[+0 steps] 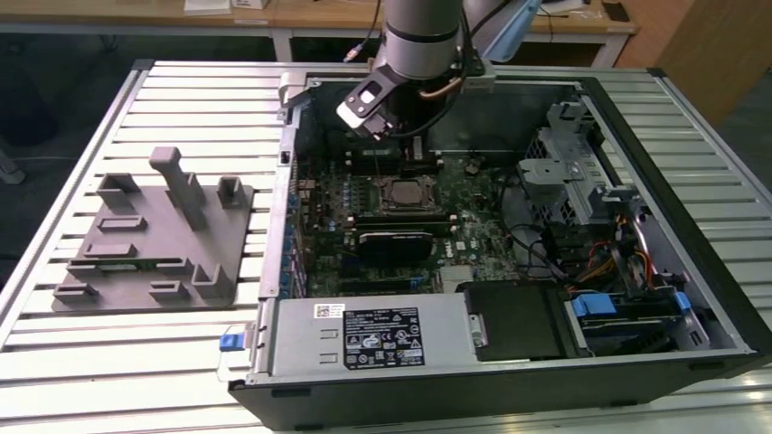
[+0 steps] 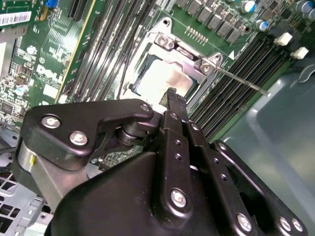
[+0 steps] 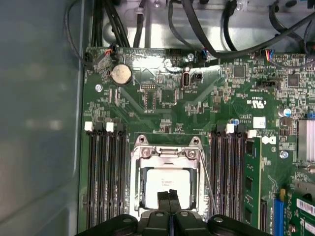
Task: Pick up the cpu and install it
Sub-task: 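Close the cpu cover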
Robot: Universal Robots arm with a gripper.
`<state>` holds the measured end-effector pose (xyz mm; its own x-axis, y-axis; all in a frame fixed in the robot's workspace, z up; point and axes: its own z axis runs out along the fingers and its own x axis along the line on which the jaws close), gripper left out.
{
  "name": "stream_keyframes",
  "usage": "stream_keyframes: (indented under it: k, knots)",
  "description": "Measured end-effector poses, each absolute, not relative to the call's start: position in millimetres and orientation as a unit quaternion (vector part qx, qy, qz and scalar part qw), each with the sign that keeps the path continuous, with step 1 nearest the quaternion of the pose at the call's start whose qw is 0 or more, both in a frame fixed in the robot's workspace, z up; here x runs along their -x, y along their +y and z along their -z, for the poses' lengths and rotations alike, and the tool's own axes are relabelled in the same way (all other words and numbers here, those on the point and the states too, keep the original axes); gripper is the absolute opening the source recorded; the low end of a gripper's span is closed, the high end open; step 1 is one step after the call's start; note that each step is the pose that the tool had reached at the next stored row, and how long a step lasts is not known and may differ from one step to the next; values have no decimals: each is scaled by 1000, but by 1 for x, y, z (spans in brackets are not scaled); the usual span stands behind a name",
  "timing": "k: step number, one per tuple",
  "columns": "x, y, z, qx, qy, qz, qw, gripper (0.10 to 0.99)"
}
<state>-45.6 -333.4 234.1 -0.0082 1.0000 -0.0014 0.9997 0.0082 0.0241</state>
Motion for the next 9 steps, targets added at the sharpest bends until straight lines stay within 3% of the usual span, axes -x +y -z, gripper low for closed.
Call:
stream_keyframes:
  k: [9]
  knots:
    - [52, -333, -234, -704, 710, -8, 9, 106]
